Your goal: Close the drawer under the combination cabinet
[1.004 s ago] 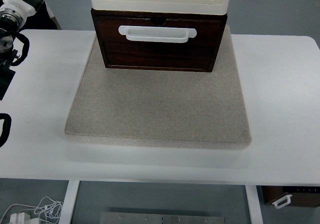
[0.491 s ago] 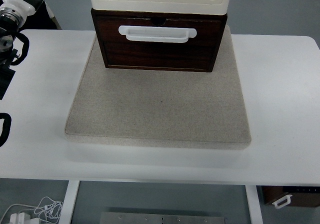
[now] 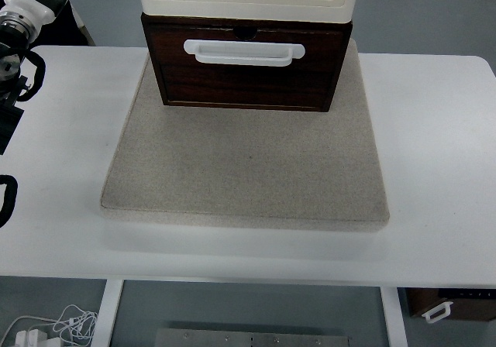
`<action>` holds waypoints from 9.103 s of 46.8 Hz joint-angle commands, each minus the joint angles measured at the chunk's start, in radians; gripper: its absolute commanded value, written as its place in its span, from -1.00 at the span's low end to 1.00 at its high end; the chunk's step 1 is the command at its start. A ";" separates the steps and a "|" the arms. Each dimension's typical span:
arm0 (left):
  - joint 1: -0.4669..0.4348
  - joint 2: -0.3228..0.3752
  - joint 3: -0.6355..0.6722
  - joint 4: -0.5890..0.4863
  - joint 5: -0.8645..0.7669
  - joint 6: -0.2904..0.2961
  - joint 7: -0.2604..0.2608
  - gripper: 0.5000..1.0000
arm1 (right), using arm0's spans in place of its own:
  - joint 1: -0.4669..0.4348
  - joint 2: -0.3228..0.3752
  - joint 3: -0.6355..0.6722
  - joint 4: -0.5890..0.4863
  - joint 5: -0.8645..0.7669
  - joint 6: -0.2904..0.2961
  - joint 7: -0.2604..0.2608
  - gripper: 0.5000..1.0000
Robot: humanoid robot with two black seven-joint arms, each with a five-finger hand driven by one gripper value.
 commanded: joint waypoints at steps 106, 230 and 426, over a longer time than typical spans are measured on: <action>-0.015 0.000 -0.001 0.000 -0.040 -0.002 0.000 1.00 | 0.000 0.000 0.000 -0.001 0.000 0.000 0.000 0.81; -0.015 0.402 0.031 -0.546 0.221 -0.124 0.000 1.00 | 0.000 0.000 0.000 0.001 0.000 0.000 0.000 0.81; -0.414 0.204 0.981 -1.063 0.574 -0.316 0.634 1.00 | 0.000 0.000 0.002 0.001 0.000 0.000 0.000 0.81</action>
